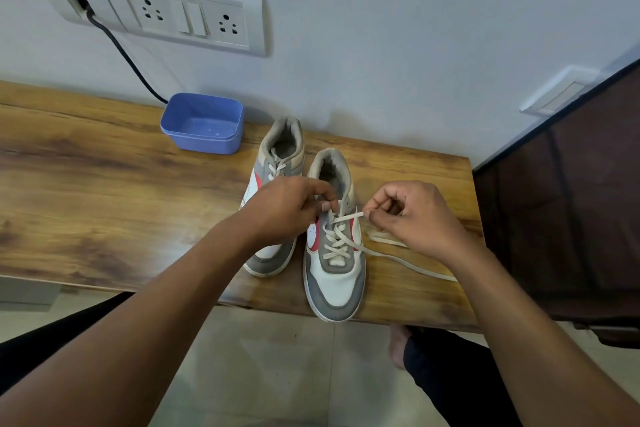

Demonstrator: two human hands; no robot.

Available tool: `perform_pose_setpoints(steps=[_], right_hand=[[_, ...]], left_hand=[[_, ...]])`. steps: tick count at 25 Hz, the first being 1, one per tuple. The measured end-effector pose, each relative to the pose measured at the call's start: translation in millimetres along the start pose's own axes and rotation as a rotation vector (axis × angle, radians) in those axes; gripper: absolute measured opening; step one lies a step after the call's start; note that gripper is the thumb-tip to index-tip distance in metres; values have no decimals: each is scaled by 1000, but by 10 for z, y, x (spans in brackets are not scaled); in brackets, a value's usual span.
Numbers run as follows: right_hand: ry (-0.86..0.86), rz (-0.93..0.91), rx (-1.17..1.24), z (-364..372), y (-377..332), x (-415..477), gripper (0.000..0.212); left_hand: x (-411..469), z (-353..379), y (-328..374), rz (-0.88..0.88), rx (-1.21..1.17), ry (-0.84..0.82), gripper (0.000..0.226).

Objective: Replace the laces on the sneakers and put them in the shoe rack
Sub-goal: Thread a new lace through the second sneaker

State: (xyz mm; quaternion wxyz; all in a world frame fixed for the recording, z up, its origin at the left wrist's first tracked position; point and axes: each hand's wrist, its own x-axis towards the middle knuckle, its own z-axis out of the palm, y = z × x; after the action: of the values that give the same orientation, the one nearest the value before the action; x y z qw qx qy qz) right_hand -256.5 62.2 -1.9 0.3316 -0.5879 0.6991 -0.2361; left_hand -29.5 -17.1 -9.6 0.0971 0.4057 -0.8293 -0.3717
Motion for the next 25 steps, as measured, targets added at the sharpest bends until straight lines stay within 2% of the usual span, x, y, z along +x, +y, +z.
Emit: perform_pose_setpoints(steps=[2,4,7,11,15,18,21,23,25], right_hand=[[-28,2,-8,34,-3,3,14],[-55,-30,-23,66,-25,-8,16],[-73,-86,-58,100,-91,-11,23],[-47,-193,-108,140,-123,-14,32],[8,-315,-278,205,-163,-27,28],[16,-338,-314,215,-174,-32,22],[19,-346,-324,229,-164,-38,22],[27,-352,-322,227,-156,-39,20],[36,-356,-305,225,-145,-41,14]], left_hand=[[-13,22,4,-22,-15,33,16],[-61,69,43,-72,-45,146,17],[-187,156,150,-228,-196,268,26],[-249,257,214,-348,-247,278,40],[-256,278,214,-433,-333,314,42],[-274,319,204,-511,-461,324,46],[-268,346,212,-537,-468,324,54],[-258,335,245,-589,-604,316,55],[-262,334,286,-643,-881,294,55]])
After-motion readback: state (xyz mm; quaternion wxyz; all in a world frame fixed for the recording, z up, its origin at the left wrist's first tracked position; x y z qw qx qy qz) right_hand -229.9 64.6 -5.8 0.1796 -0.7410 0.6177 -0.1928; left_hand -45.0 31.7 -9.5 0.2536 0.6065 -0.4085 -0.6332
